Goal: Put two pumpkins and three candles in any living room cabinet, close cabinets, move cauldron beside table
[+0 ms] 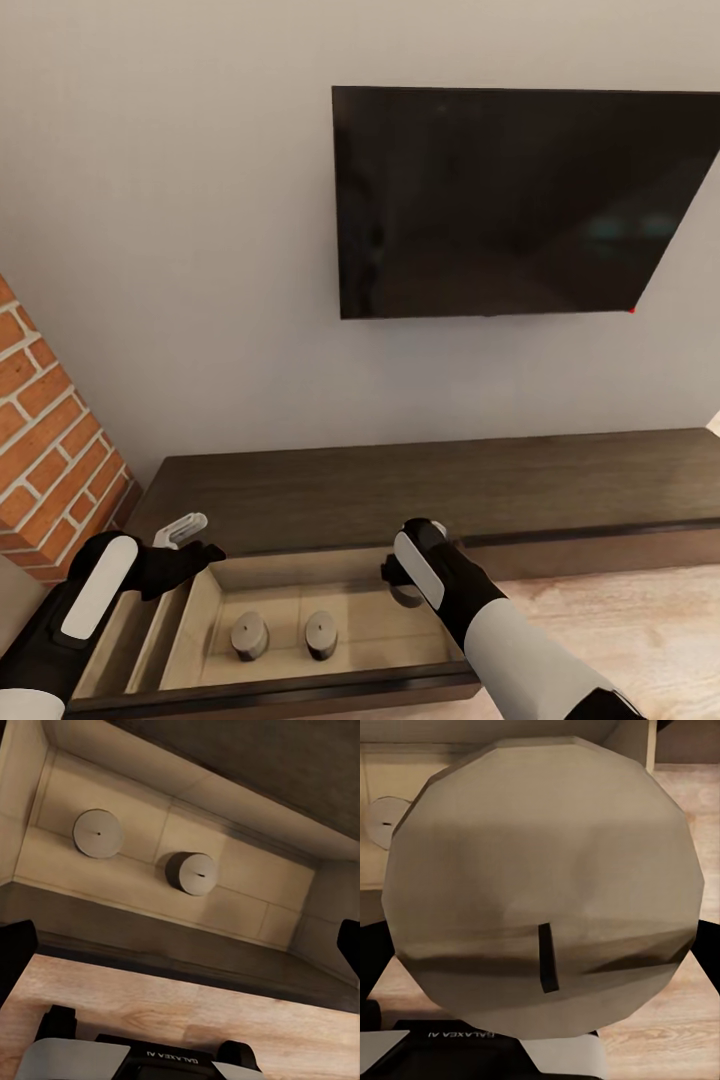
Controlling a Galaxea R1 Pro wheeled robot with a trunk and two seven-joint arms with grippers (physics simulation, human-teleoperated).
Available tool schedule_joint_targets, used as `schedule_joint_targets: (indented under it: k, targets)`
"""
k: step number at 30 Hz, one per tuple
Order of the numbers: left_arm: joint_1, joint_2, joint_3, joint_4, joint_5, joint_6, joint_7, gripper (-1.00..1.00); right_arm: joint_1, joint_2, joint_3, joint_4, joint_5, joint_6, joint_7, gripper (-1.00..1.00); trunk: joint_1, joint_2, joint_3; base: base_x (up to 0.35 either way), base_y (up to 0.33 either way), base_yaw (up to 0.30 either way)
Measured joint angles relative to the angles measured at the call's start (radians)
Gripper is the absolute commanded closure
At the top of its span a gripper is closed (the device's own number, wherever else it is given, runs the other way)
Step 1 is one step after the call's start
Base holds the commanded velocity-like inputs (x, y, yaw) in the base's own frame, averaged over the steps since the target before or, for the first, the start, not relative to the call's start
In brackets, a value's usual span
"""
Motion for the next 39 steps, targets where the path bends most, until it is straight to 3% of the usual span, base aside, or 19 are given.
schedule_joint_targets:
  k: [15,27,39]
  targets:
    - [0.000,0.000,0.004,-0.001,0.001,0.001,0.000,-1.00,0.001,0.000,-0.001,0.002,-0.004,-0.005,0.003,1.00,0.058,-0.105,-0.047,0.000,0.000,0.000]
    - [0.000,-0.005,-0.004,-0.001,0.000,0.002,0.000,-1.00,0.005,0.000,-0.002,0.004,-0.083,-0.007,0.004,1.00,0.103,-0.189,-0.085,0.000,0.000,0.000]
    - [0.000,-0.006,-0.005,-0.001,0.001,0.002,0.000,-1.00,0.014,0.000,0.000,0.058,-0.089,-0.086,0.003,1.00,0.150,-0.273,-0.122,0.000,0.000,0.000]
